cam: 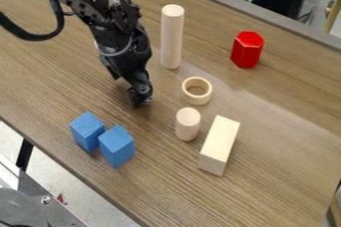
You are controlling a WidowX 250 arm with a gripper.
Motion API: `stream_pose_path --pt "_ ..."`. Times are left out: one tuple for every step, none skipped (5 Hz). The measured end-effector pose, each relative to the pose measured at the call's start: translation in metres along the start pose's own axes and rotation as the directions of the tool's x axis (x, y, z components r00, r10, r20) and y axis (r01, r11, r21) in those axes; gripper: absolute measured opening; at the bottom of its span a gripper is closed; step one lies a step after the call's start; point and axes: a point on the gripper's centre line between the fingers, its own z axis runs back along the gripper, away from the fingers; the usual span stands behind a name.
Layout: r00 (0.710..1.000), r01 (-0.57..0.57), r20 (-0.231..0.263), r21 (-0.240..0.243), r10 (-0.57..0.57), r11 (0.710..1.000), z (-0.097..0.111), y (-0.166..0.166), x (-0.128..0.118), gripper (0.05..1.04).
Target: Put the ring on the cylinder
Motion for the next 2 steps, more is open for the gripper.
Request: stream_pose_path --pt "1.0 -0.008 0.002 -0.002 0.008 1.0 0.0003 0.0005 0.0005 0.997" --pt "1.0 -0.003 0.021 -0.042 0.004 0.999 0.0064 0.0038 0.0061 0.999"
